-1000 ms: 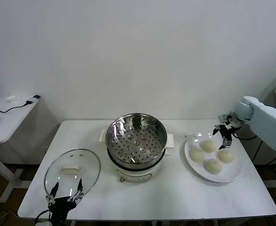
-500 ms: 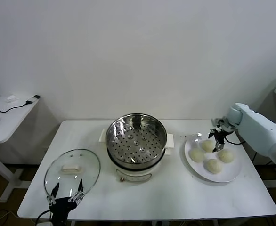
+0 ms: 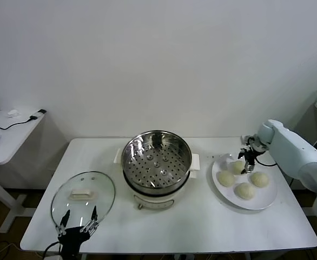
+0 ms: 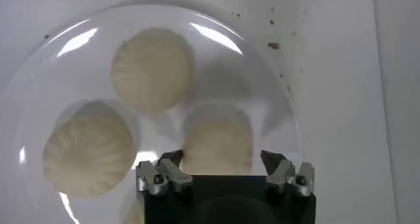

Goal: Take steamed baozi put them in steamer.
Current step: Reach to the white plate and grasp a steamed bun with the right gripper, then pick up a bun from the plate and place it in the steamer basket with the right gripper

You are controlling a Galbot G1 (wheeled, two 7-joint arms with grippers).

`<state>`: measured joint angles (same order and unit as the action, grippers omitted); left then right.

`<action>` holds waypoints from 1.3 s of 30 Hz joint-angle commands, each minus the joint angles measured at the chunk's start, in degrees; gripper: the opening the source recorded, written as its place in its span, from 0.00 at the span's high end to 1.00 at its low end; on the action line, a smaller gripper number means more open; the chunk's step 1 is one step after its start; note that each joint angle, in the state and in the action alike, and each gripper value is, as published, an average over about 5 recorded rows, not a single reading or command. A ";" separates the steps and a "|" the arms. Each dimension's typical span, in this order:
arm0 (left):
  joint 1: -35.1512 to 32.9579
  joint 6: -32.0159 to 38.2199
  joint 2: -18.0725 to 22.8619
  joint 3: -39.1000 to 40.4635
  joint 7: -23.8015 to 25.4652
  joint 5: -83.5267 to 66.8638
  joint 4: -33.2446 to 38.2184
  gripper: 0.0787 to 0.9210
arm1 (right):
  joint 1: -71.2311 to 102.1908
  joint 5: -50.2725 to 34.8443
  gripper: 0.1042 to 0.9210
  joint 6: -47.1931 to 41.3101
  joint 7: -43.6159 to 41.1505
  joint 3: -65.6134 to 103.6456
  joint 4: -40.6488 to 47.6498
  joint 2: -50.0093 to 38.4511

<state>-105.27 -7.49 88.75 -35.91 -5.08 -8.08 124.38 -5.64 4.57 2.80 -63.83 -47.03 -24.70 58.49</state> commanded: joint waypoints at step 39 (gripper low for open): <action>-0.55 0.16 -0.25 2.79 -0.43 2.49 1.43 0.12 | -38.16 -13.21 0.32 20.88 0.77 -34.51 -54.15 7.64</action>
<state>-105.77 -7.37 88.55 -33.46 -5.49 -6.16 125.70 -40.44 -13.64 12.92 -64.98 -75.85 -70.88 60.32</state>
